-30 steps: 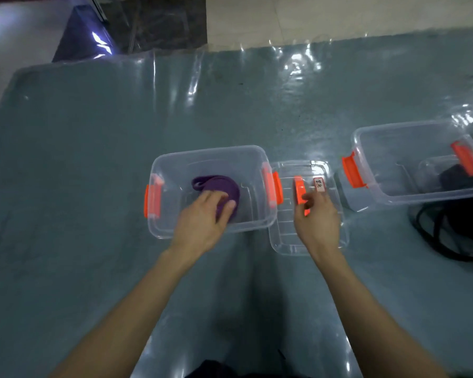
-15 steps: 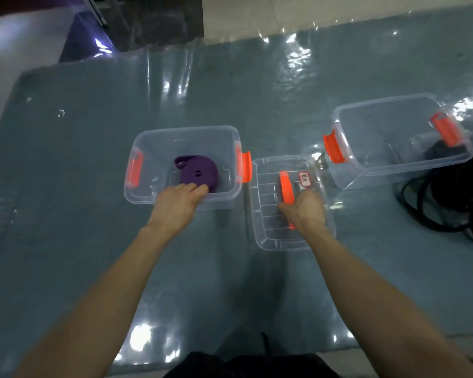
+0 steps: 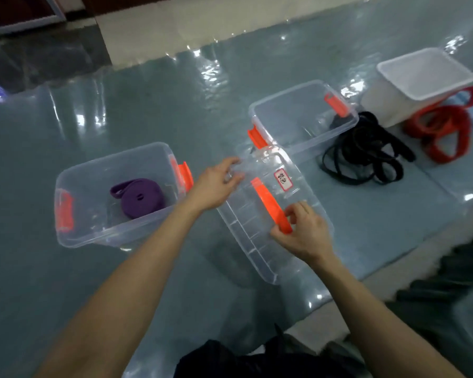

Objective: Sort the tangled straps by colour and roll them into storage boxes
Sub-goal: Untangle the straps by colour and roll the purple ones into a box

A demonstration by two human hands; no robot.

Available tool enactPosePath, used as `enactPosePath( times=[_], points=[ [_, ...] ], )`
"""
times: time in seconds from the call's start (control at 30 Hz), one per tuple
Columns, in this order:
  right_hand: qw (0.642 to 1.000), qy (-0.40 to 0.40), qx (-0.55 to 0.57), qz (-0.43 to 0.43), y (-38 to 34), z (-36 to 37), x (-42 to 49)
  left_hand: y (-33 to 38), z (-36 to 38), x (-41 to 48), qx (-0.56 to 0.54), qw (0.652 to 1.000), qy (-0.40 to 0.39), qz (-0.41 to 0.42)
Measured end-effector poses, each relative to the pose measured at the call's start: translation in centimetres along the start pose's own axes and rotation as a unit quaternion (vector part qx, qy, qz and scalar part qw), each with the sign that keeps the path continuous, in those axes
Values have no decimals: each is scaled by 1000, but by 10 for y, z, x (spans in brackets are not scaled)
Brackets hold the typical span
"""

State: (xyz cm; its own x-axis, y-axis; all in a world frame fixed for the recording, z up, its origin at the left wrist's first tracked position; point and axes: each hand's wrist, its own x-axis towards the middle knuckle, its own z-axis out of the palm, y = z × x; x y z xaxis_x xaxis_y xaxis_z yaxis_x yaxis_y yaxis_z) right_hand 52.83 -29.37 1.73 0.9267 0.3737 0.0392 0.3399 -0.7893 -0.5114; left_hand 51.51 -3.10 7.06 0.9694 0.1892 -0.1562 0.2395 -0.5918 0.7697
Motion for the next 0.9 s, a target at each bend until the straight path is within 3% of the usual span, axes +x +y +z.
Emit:
enactPosePath(
  times=[0.07, 0.13, 0.23, 0.27, 0.37, 0.43, 0.6, 0.77, 0.9],
  points=[
    [994, 79, -6, -72, -9, -9, 9, -2, -4, 3, -174, 984, 30, -27],
    [974, 176, -7, -139, -27, -13, 26, -13, -25, -2, -268, 955, 124, -40],
    [955, 265, 53, -123, -69, -12, 56, -44, -72, -30, -333, 903, 264, -63],
    [961, 242, 96, -91, -88, -8, 63, -58, -89, -43, -343, 886, 306, -68],
    [967, 55, 247, -17, -148, 12, 83, -92, -126, -85, -347, 847, 393, -91],
    [967, -15, 254, -29, -181, 29, 95, -112, -136, -109, -325, 827, 442, -126],
    [976, -73, 179, -100, -239, 72, 119, -154, -148, -149, -162, 811, 521, -211],
    [979, -163, 83, -86, -241, 112, 119, -191, -139, -146, -114, 828, 460, -302],
    [982, -147, 83, -86, -222, 130, 100, -206, -123, -154, -117, 825, 461, -304]
  ],
)
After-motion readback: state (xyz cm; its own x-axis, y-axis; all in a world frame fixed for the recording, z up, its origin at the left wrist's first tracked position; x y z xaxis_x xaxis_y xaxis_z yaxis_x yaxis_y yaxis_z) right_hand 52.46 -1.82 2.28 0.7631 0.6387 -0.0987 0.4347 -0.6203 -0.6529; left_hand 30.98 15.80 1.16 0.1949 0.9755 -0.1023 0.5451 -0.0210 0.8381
